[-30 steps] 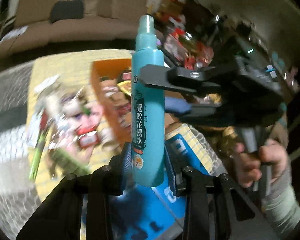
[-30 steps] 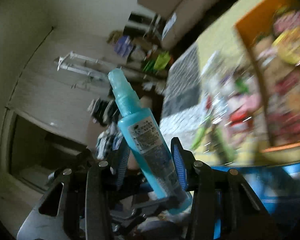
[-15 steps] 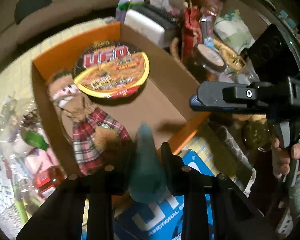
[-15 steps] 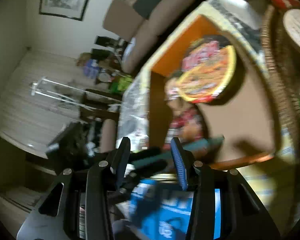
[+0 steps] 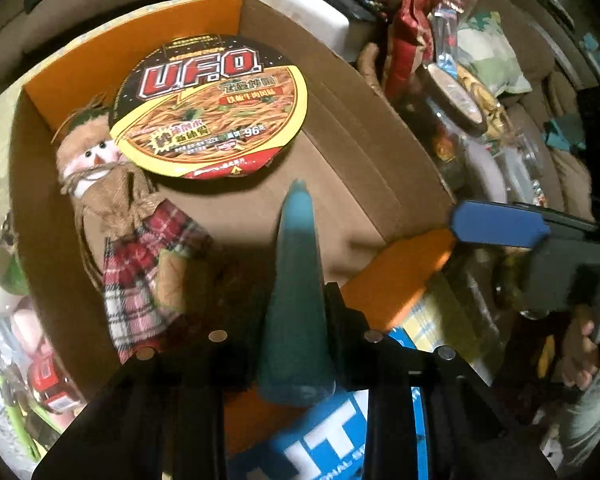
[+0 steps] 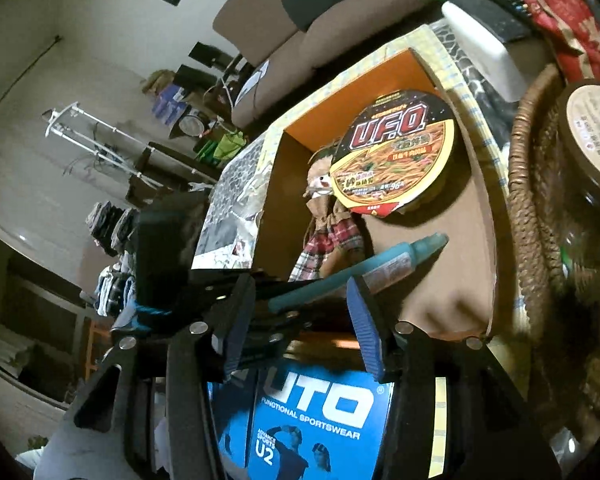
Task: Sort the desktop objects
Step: 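Lower the spray bottle into the box and open the left gripper, then withdraw the left gripper from the box back toward the table items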
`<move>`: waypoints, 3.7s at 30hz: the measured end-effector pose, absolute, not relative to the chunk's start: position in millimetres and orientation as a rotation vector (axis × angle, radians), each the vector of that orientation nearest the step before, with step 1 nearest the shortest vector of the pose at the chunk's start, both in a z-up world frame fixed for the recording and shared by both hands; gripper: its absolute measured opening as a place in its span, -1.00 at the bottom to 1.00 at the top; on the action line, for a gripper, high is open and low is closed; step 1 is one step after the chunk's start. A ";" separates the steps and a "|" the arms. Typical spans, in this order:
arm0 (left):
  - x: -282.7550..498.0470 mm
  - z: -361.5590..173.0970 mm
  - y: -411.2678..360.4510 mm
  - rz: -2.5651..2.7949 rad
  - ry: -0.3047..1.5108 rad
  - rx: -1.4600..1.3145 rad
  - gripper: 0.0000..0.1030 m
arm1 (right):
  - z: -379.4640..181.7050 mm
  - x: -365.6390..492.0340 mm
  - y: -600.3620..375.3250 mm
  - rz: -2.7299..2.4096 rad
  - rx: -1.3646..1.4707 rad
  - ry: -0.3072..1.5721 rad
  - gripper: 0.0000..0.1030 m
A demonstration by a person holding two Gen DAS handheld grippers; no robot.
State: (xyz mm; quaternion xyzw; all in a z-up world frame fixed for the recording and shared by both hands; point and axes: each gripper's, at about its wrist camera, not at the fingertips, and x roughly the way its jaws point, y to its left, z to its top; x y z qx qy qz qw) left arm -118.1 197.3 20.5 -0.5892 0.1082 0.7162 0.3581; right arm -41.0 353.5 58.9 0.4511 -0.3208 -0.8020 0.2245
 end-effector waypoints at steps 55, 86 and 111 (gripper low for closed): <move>-119.5 62.0 120.8 1.889 0.078 -1.453 -0.21 | 39.5 -127.3 295.6 -2.252 1.730 -0.100 -0.11; -42.4 90.6 -59.4 2.421 0.063 -1.379 1.00 | 143.4 -19.9 150.9 -2.578 1.306 -0.026 1.00; -111.3 -21.4 -174.8 2.545 -0.020 -1.518 0.86 | 93.2 -34.7 90.0 -2.377 1.214 -0.294 1.00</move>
